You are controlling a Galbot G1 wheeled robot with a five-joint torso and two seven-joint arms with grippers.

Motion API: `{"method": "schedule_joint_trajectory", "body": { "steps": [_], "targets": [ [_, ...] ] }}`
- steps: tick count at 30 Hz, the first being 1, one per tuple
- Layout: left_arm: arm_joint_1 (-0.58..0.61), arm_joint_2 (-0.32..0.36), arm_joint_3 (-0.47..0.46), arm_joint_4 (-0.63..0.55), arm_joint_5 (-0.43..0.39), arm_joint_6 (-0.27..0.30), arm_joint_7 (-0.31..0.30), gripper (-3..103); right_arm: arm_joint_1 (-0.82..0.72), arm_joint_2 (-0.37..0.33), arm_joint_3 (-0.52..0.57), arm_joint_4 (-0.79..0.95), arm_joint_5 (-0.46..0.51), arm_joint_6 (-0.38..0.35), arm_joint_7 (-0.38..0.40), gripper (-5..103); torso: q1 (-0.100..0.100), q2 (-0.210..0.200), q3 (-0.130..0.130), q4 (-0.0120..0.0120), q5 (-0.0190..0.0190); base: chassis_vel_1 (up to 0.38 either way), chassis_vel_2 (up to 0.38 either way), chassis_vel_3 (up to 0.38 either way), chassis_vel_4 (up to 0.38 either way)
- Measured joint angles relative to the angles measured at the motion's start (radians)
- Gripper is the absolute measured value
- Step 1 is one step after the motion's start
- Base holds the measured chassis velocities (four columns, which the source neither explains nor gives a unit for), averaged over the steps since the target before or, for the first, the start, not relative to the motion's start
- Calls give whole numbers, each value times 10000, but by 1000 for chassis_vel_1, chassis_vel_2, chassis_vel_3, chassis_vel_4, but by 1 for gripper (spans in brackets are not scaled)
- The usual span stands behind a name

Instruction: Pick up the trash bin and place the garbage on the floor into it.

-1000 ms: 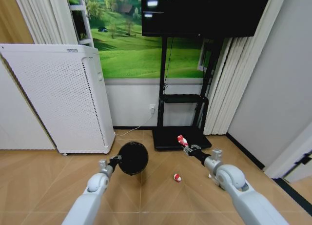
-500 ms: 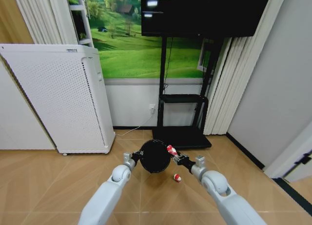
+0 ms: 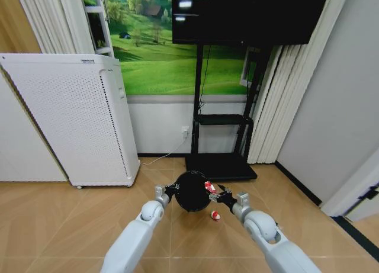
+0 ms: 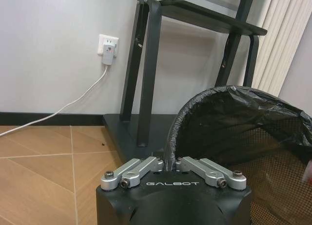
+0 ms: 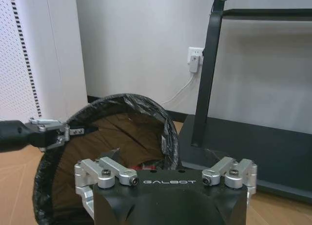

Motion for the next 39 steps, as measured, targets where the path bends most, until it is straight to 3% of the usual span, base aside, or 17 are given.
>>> {"method": "schedule_joint_trajectory", "body": {
  "steps": [3, 14, 17, 22, 27, 32, 39],
  "targets": [
    [-33, -27, -5, 47, 12, 16, 4, 4, 0, 47, -70, 57, 69, -39, 1, 100, 1, 0, 0, 1, 0, 0, 0, 0, 0],
    [-35, -48, -311, 19, 88, 10, -30, 4, -19, 101, 277, -270, 255, 205, 195, 100, 0, 0, 0, 0, -1, 0, 0, 0, 0],
    [436, 226, -1092, -294, 675, -136, 99, 4, -153, 393, 668, -81, 626, 457, 796, 100, 1, 0, 0, -1, -4, 0, 0, 0, 0],
    [1105, 718, -2053, -949, 929, -159, 207, 4, -145, 829, 817, -203, 713, 579, 1280, 100, 0, 0, -1, 2, -4, 0, 0, 0, 0],
    [2316, 1452, -3493, -2140, 984, -148, 320, 4, -65, 1854, 872, -918, 372, 1012, 1890, 100, 0, 1, -1, 4, 1, 0, 0, 0, 0],
    [3152, 1772, -4208, -2944, 960, -87, 444, 4, 138, 2279, 919, -1403, 148, 1092, 1921, 100, 0, 0, -1, 5, -3, 0, 0, 0, 0],
    [3685, 1880, -4664, -3427, 969, -71, 508, 4, 249, 2256, 882, -1673, 24, 1088, 1682, 100, 0, 0, -1, 3, -3, 0, 0, 0, 0]
  ]
}}
